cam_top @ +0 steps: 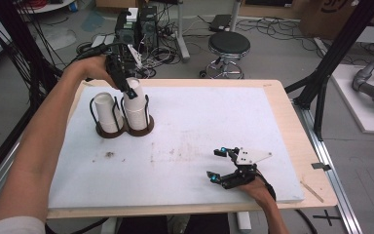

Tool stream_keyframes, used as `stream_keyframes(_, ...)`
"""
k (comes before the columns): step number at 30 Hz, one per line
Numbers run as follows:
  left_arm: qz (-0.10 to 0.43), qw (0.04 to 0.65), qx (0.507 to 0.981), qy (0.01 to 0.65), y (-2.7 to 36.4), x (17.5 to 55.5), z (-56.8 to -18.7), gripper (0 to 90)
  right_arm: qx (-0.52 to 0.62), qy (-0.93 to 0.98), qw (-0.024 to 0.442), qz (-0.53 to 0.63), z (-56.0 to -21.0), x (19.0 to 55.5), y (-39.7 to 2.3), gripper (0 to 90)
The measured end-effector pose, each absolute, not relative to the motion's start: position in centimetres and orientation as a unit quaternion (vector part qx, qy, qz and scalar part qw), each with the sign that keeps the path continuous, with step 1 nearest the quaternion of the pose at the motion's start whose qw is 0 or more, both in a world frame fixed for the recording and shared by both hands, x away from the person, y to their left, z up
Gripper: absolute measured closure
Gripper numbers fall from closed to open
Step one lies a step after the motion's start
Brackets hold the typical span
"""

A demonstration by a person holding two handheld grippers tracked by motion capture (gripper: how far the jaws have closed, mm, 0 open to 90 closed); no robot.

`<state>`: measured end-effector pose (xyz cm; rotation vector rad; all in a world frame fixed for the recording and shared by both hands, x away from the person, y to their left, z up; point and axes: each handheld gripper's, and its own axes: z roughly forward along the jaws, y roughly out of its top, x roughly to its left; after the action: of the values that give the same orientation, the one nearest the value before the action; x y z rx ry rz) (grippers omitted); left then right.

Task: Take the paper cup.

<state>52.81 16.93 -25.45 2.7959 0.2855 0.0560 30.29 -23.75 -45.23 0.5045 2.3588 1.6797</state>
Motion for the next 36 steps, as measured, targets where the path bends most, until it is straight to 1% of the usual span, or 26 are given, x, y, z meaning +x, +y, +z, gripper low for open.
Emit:
stream_keyframes(11, 0.023, 0.171, 0.981, 0.089, 17.1, 52.7, -25.3, 31.3, 0.172, 0.798, 0.099, 0.569, -45.2, 30.3, -23.7, 18.0)
stream_keyframes(17, 0.027, 0.176, 0.979, 0.096, 17.3, 52.6, -25.1, 32.0, 0.172, 0.798, 0.099, 0.569, -45.2, 30.3, -23.8, 18.0)
stream_keyframes(31, 0.035, 0.192, 0.976, 0.095, 18.1, 52.3, -23.8, 34.6, 0.172, 0.798, 0.099, 0.569, -45.2, 30.3, -23.7, 18.0)
stream_keyframes(36, 0.04, 0.211, 0.971, 0.102, 18.5, 52.1, -22.9, 34.7, 0.171, 0.799, 0.1, 0.568, -45.2, 30.3, -23.7, 18.0)
